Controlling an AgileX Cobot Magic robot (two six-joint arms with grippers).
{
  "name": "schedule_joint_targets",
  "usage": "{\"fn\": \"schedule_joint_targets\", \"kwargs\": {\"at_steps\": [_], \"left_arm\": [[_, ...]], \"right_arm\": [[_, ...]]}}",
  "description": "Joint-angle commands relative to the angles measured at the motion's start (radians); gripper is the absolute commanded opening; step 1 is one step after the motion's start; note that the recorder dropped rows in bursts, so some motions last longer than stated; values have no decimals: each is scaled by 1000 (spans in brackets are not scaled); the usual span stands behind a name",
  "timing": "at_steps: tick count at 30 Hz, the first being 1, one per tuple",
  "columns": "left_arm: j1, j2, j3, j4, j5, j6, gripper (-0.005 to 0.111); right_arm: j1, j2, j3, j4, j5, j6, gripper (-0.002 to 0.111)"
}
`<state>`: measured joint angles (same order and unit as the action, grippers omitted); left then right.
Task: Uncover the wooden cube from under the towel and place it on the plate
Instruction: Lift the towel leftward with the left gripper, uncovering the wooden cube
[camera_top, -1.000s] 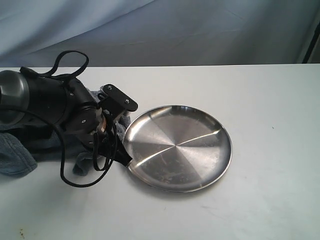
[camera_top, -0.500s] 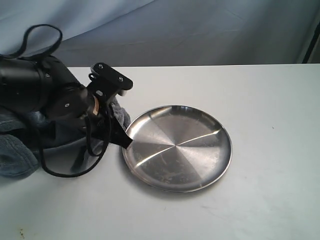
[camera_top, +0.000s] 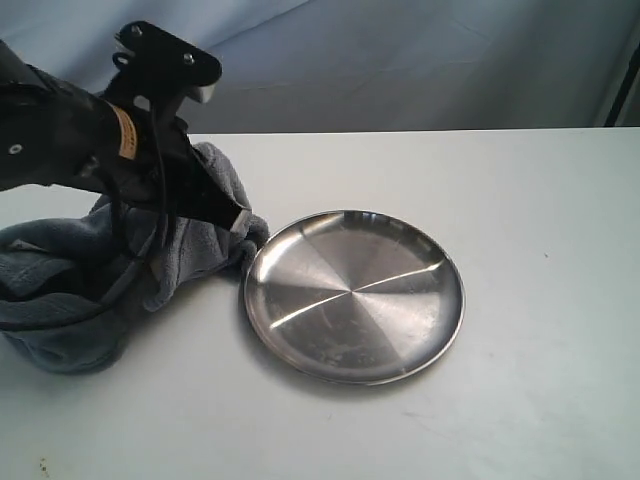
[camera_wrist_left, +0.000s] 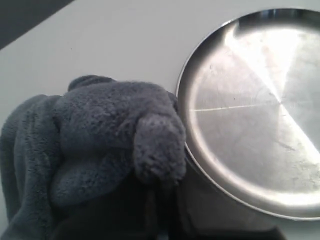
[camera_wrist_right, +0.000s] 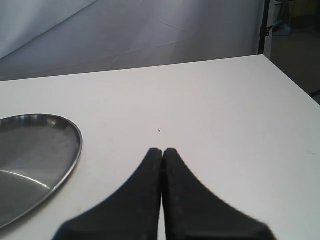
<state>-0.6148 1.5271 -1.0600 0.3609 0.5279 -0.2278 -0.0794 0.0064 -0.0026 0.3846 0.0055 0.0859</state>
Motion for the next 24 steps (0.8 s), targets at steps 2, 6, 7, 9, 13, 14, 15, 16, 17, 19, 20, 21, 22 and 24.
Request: {"fn": "schedule_joint_targets", "kwargs": {"at_steps": [2, 6, 7, 9, 13, 14, 15, 16, 17, 19, 20, 21, 22, 24], "left_arm": [[0, -101, -4, -3, -28, -10, 0], [0, -117, -2, 4, 25, -10, 0], [0, -117, -2, 4, 24, -10, 0], [8, -117, -2, 43, 26, -28, 0], [157, -117, -2, 94, 92, -185, 0], [204, -117, -2, 45, 123, -183, 0], [233, -117, 6, 14, 138, -172, 0], [263, -117, 29, -3, 140, -131, 0], [275, -114, 45, -3, 132, -129, 0], [301, -108, 74, -3, 94, -129, 0], [307, -102, 77, -3, 80, -129, 0], [314, -101, 77, -3, 67, -131, 0], [314, -98, 77, -3, 46, -131, 0], [314, -98, 77, 20, 9, -138, 0]], "right_arm": [[0, -6, 3, 5, 12, 4, 3], [0, -6, 3, 5, 12, 4, 3], [0, -6, 3, 5, 12, 4, 3], [0, -6, 3, 5, 12, 4, 3], [0, -6, 3, 5, 12, 4, 3], [0, -6, 3, 5, 12, 4, 3], [0, -6, 3, 5, 12, 4, 3], [0, -6, 3, 5, 12, 4, 3], [0, -6, 3, 5, 12, 4, 3], [0, -6, 3, 5, 12, 4, 3], [0, -6, 3, 5, 12, 4, 3], [0, -6, 3, 5, 12, 4, 3], [0, -6, 3, 5, 12, 4, 3], [0, -6, 3, 5, 12, 4, 3]]}}
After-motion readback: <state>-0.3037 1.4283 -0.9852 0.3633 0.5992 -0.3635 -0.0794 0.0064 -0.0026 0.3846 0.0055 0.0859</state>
